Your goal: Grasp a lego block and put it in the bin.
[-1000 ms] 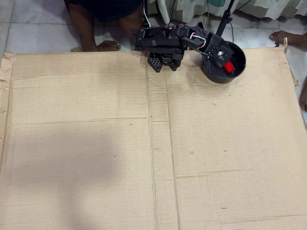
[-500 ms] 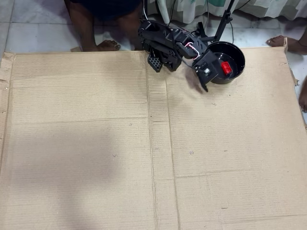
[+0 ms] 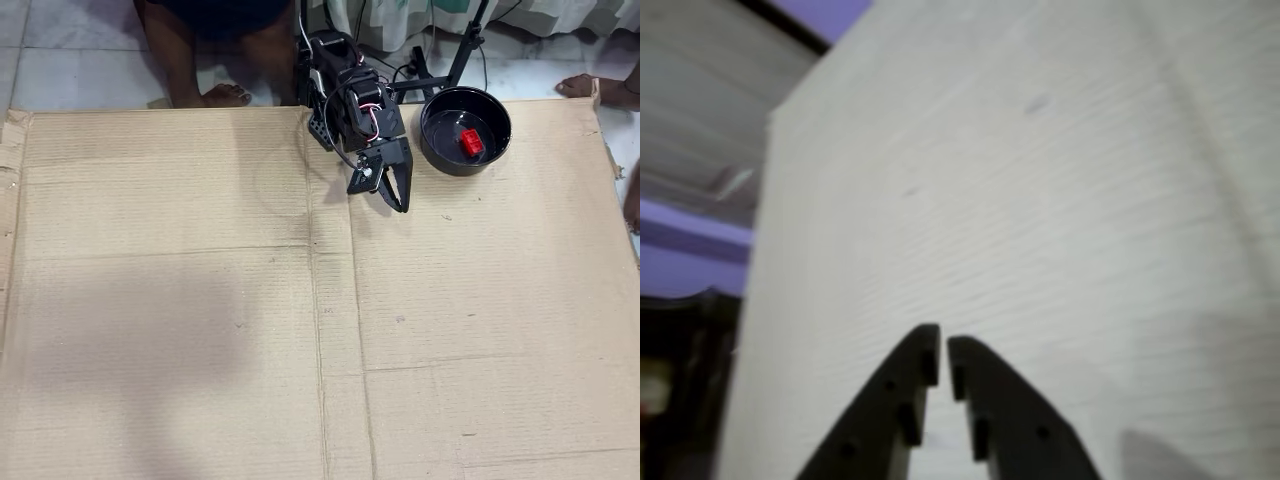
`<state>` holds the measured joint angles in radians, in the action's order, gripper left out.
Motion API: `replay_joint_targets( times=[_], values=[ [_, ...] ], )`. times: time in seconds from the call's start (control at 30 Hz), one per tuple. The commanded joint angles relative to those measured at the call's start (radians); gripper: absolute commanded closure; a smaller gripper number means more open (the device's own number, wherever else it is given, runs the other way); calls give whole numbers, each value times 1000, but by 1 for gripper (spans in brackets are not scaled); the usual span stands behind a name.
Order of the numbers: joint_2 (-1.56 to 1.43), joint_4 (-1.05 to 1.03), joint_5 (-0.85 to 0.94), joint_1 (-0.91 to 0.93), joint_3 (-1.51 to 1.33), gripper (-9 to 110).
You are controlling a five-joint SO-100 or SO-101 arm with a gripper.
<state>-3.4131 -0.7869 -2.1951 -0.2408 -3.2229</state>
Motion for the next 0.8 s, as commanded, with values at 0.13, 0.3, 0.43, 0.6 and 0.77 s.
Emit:
replay_joint_targets(
  times=[0.13, 0.3, 0.43, 0.6, 0.77],
  values=[
    [-8, -55, 479, 172, -17, 101],
    [-8, -49, 928, 233, -17, 101],
    [-9, -51, 1246, 222, -17, 101],
    [-9, -51, 1637, 222, -17, 101],
    [-9, -55, 1899, 222, -18, 101]
  ],
)
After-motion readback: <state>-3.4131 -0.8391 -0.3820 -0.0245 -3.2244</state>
